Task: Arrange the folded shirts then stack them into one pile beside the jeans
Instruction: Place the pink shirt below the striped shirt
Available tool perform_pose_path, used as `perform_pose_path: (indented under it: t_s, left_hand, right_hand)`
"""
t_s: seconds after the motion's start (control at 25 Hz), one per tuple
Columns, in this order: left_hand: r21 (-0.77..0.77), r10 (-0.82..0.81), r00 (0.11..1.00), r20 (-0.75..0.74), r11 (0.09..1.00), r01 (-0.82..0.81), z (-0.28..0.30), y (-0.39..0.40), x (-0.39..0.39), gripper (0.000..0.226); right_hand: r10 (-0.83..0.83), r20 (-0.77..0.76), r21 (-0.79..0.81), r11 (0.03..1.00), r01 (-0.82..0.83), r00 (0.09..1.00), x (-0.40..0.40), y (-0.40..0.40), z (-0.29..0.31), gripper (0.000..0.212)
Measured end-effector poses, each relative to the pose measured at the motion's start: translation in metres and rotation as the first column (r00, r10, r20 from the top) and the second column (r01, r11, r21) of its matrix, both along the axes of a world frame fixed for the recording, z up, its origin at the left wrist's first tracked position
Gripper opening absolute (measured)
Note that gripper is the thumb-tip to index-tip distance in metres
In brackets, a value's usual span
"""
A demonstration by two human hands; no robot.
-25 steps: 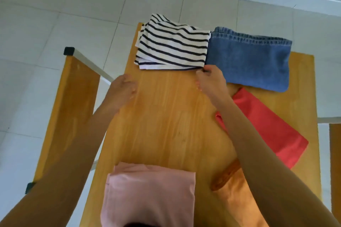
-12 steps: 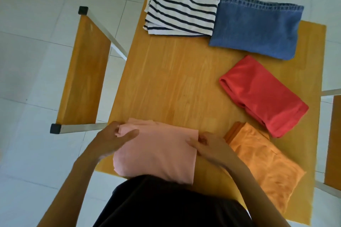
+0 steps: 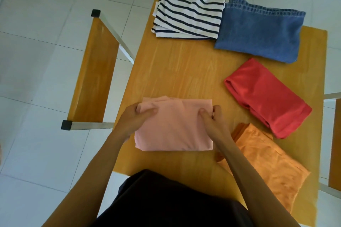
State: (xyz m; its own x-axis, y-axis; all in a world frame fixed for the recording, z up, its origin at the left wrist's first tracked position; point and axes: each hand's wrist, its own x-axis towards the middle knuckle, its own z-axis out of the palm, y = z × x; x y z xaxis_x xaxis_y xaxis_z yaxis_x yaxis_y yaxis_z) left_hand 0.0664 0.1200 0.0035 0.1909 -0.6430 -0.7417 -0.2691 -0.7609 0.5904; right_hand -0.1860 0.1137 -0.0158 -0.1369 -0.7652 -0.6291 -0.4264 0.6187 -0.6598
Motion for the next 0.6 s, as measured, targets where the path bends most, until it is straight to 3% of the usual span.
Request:
perform_pose_path:
  t_s: [0.12, 0.28, 0.44, 0.52, 0.6]
  left_hand:
    - [-0.078, -0.003, 1.000, -0.002, 0.997, 0.003, -0.005, -0.037, 0.004, 0.044]
    - [-0.182, 0.011, 1.000, -0.018, 0.983, -0.014, -0.005, -0.114, 0.022, 0.074]
    - [-0.286, 0.070, 0.991, 0.112, 0.958, -0.035, -0.010, -0.184, 0.019, 0.079]
    - [-0.369, 0.010, 0.964, 0.267, 0.925, 0.093, -0.019, -0.191, 0.009, 0.075]
    - [-0.397, -0.191, 0.850, 0.491, 0.819, 0.413, -0.040, -0.178, 0.000, 0.071]
  right_hand:
    - [-0.045, 0.008, 0.004, 0.999, 0.045, 0.999, 0.010, -0.032, 0.002, 0.026]
    - [-0.174, 0.076, -0.110, 0.977, 0.181, 0.982, 0.021, -0.101, 0.014, 0.022]
    - [-0.286, 0.067, -0.158, 0.943, 0.293, 0.956, 0.029, -0.166, 0.009, 0.015]
    - [-0.243, 0.006, -0.153, 0.958, 0.241, 0.970, 0.029, -0.177, -0.003, 0.018]
    - [-0.125, -0.083, -0.120, 0.986, 0.115, 0.989, 0.027, -0.172, -0.018, 0.027]
